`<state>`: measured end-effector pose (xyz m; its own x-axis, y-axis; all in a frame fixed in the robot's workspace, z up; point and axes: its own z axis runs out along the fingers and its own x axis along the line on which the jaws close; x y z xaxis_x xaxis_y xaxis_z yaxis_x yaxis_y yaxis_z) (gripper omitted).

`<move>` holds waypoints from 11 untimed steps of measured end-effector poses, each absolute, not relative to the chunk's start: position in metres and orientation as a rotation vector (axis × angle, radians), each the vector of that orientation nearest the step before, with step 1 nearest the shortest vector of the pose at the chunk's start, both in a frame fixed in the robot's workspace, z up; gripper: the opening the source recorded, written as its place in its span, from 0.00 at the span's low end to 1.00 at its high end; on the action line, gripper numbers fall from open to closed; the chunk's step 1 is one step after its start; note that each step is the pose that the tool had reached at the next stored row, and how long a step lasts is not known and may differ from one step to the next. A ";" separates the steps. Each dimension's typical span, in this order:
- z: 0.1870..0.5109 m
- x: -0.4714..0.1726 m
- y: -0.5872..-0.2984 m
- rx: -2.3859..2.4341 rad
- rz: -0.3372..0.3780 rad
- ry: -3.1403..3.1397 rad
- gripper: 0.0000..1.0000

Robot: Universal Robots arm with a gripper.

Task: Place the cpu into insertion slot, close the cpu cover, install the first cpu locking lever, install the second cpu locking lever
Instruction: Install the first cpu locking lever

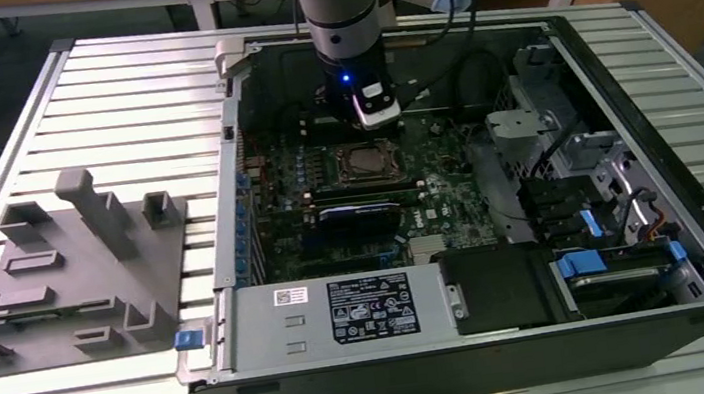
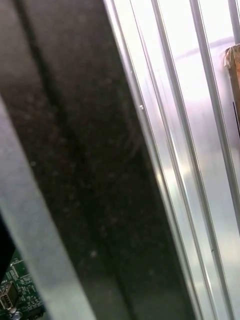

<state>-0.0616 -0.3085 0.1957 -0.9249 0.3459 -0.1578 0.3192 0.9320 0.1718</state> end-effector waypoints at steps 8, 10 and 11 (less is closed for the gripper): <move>0.200 -0.062 -0.308 0.506 0.212 2.904 0.11; 0.200 -0.062 -0.307 0.507 0.211 2.903 0.11; 0.200 -0.062 -0.307 0.507 0.211 2.903 0.11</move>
